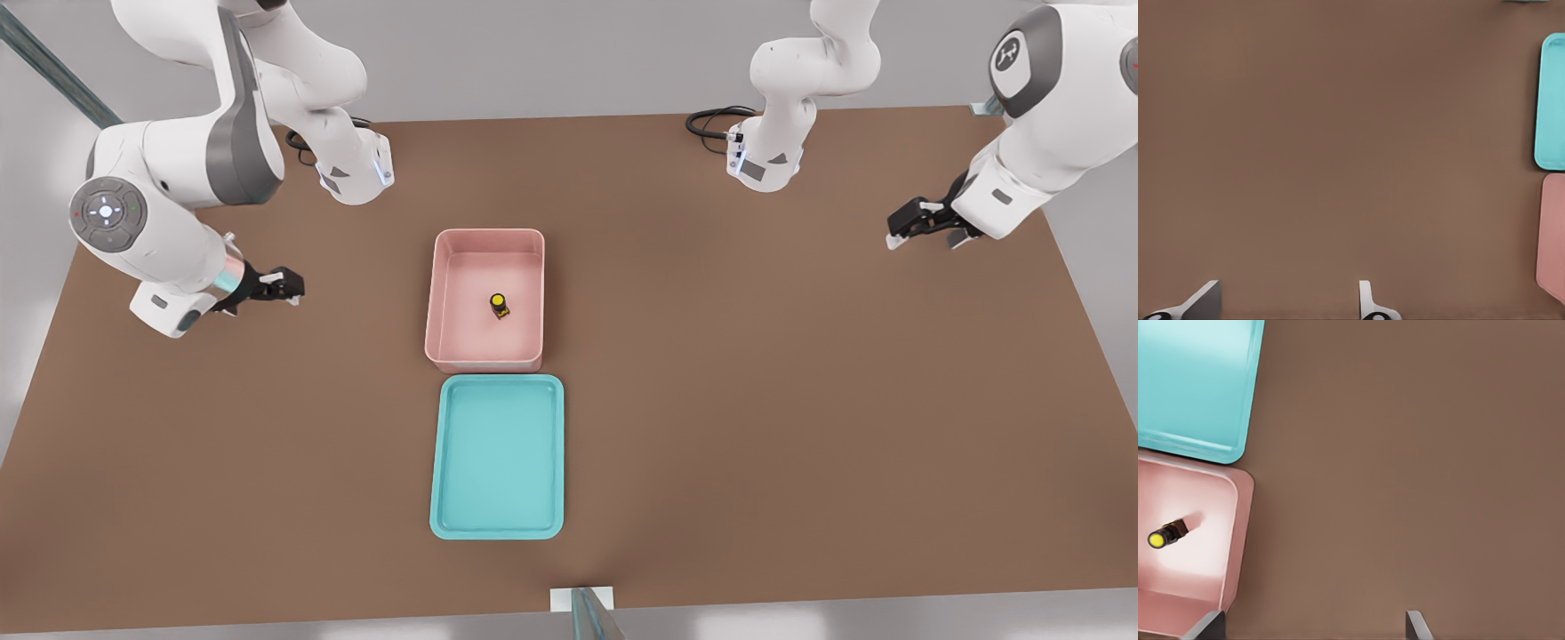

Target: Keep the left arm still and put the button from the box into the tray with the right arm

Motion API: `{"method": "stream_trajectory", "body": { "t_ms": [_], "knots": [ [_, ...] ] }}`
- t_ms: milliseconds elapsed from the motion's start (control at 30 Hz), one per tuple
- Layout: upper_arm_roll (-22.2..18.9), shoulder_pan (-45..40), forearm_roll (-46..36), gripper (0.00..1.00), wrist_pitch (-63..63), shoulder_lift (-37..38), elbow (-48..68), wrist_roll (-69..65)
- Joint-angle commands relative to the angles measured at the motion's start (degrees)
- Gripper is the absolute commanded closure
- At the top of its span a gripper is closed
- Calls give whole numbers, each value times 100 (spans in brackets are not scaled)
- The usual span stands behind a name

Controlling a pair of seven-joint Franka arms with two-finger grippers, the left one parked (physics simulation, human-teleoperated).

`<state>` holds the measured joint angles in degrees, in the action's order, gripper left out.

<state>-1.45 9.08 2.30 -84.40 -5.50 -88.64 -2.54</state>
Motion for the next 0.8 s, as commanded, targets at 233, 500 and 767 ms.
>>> {"method": "stream_trajectory", "body": {
  "t_ms": [233, 500, 767],
  "knots": [
    [1420, 2748, 51, 0, -1007, -1840, 761, 2160],
    [1420, 2247, 209, 0, -5007, -1216, -2587, 3233],
    [1402, 2379, 350, 0, -6906, -1761, -3546, 3532]
  ]
}}
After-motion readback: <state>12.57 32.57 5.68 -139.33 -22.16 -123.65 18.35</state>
